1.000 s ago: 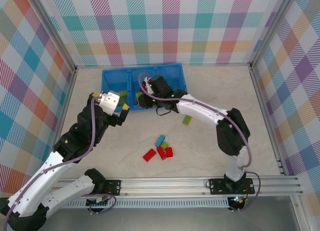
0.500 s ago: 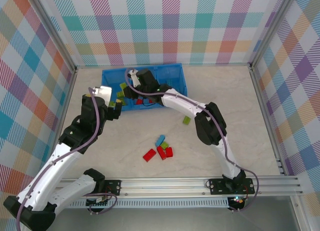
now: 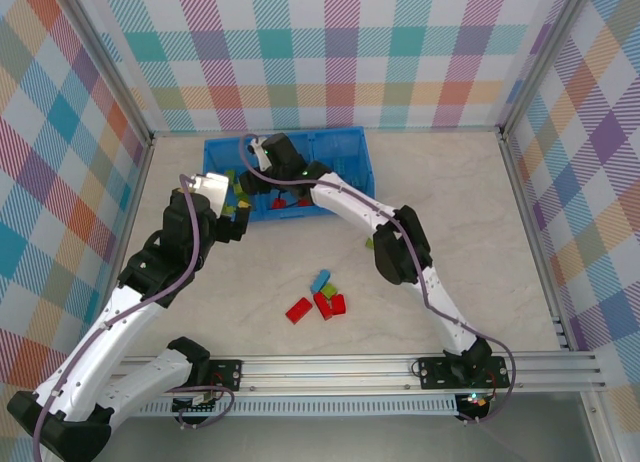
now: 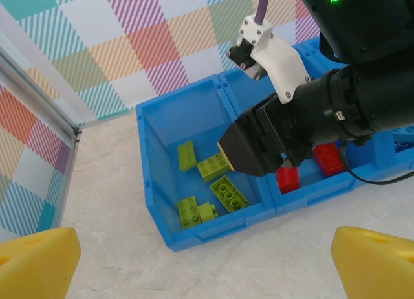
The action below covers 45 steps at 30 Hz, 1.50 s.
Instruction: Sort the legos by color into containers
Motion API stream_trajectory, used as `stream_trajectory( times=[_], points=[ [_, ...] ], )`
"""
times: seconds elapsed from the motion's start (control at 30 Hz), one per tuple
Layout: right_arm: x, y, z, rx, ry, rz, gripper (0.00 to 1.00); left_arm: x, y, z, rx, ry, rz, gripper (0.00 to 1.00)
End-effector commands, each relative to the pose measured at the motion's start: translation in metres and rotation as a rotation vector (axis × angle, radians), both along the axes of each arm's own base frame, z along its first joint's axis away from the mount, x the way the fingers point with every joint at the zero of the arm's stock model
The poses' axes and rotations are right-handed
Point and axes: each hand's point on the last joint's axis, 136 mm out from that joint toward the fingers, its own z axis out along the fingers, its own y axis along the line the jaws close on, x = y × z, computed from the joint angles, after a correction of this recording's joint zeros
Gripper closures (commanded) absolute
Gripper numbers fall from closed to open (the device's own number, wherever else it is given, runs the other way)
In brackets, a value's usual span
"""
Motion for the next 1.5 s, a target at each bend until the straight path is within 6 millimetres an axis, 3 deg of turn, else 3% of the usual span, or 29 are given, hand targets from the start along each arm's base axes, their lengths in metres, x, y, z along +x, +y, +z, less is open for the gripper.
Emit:
stream_trajectory(
  times=[0.0, 0.13, 0.23, 0.3, 0.47, 0.57, 0.67, 0.83, 1.1, 1.27, 1.47],
  points=[
    [-0.015, -0.021, 0.064, 0.037, -0.093, 0.007, 0.42, -0.003, 0.0, -0.002, -0.003, 0.015, -0.019, 0.0],
    [-0.047, -0.064, 0.089, 0.07, -0.132, -0.035, 0.37, -0.007, -0.019, -0.006, -0.023, 0.041, -0.135, 0.0],
    [-0.072, -0.109, 0.102, 0.105, -0.161, -0.117, 0.33, -0.019, -0.056, -0.01, -0.073, 0.074, -0.357, 0.0],
    [-0.084, -0.144, 0.094, 0.103, -0.129, -0.197, 0.31, -0.032, -0.085, -0.012, -0.118, 0.088, -0.538, 0.0],
    [-0.108, -0.247, 0.043, 0.085, 0.113, -0.468, 0.28, -0.074, -0.138, -0.024, -0.167, 0.129, -0.939, 0.0],
    [-0.12, -0.288, 0.006, 0.032, 0.22, -0.572, 0.24, -0.083, -0.15, -0.038, -0.144, 0.212, -0.999, 0.0],
    [-0.125, -0.315, -0.03, -0.056, 0.309, -0.65, 0.23, -0.091, -0.16, -0.051, -0.112, 0.288, -1.038, 0.0],
    [-0.116, -0.328, -0.078, -0.263, 0.435, -0.72, 0.19, -0.1, -0.165, -0.068, -0.021, 0.322, -1.068, 0.0],
    [-0.088, -0.319, -0.121, -0.367, 0.505, -0.782, 0.21, -0.099, -0.16, -0.087, 0.092, 0.367, -1.029, 0.0],
    [-0.085, -0.322, -0.137, -0.424, 0.496, -0.782, 0.44, -0.098, -0.161, -0.089, 0.097, 0.373, -1.022, 0.0],
    [-0.092, -0.326, -0.14, -0.436, 0.481, -0.779, 0.71, -0.097, -0.16, -0.087, 0.102, 0.36, -1.018, 0.0]
  ],
)
